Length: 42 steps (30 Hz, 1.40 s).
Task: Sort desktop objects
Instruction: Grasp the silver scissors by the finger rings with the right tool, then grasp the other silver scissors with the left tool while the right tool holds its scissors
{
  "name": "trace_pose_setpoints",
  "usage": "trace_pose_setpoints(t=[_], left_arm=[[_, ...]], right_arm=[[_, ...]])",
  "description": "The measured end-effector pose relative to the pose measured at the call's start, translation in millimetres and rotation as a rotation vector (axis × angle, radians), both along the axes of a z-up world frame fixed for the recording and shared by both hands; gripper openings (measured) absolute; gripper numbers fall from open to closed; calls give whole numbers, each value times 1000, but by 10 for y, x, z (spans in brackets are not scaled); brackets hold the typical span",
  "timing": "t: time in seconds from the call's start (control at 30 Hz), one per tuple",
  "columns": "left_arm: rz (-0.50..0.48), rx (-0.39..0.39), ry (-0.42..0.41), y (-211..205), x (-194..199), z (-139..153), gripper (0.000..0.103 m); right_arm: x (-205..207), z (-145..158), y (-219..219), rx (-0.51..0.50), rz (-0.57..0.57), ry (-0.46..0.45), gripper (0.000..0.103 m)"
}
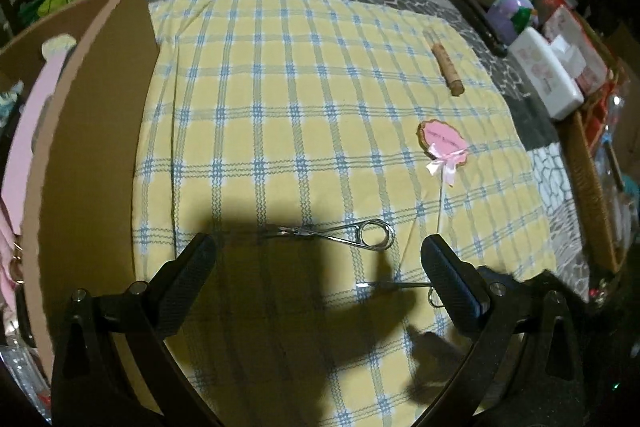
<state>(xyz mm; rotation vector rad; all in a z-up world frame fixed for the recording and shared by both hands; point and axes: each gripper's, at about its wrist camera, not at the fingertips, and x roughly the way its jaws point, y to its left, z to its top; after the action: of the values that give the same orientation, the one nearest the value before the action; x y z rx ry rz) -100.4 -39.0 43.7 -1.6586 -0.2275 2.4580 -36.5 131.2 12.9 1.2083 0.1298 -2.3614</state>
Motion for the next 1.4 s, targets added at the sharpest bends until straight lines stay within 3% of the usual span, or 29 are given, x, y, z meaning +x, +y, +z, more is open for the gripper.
trace_pose_setpoints(t=[0.23, 0.27, 0.3, 0.37, 0.43, 0.63, 0.73, 0.83, 0.9, 1.03, 1.1, 1.13, 1.17, 1.2, 1.23, 1.3, 1.4], left_arm=[[-1, 24, -22, -66, -30, -22, 102], [-4, 13, -22, -50, -39, -26, 102], [-5, 6, -23, -39, -43, -32, 102], [-11, 5, -30, -17, -63, -50, 102], [-31, -9, -24, 23, -71, -49, 102], [-190, -143, -21, 269, -94, -93, 102], [-313, -246, -12, 448, -78, -179, 102], [-394, -369, 17, 587, -39, -259, 94], [-403, -365, 15, 593, -38, -288, 91], [-411, -302, 28, 593, -62, -291, 79], [-415, -240, 18, 599, -79, -273, 57], [-411, -241, 22, 616, -80, -270, 53], [-409, -232, 25, 630, -82, -252, 40], [-405, -224, 26, 637, -87, -240, 28], [-393, -223, 28, 640, -99, -228, 25], [-375, -190, 28, 628, -120, -195, 21], [-330, -126, 25, 555, -156, -147, 21]], right_arm=[[-75, -115, -166, 31, 43, 28, 67], [-73, -122, -173, 41, 45, 32, 64], [-65, -125, -185, 68, 38, 44, 50], [-47, -119, -154, 84, 32, 56, 34], [-65, -112, -63, 44, 17, 33, 31], [-40, -62, 131, 25, -5, -6, 30], [-58, -30, 335, -33, -52, -32, 30], [-55, 19, 522, -71, -95, -39, 28], [-60, 40, 610, -95, -111, -49, 3], [-83, 41, 698, -96, -135, -78, 6], [-88, 44, 716, -105, -139, -89, 6], [-70, 65, 715, -109, -131, -83, 6], [-45, 92, 712, -111, -117, -76, 7], [-24, 125, 695, -105, -97, -59, 13], [-11, 144, 673, -100, -76, -49, 33], [17, 162, 619, -86, -54, -29, 57], [33, 144, 527, -60, -22, -22, 58]])
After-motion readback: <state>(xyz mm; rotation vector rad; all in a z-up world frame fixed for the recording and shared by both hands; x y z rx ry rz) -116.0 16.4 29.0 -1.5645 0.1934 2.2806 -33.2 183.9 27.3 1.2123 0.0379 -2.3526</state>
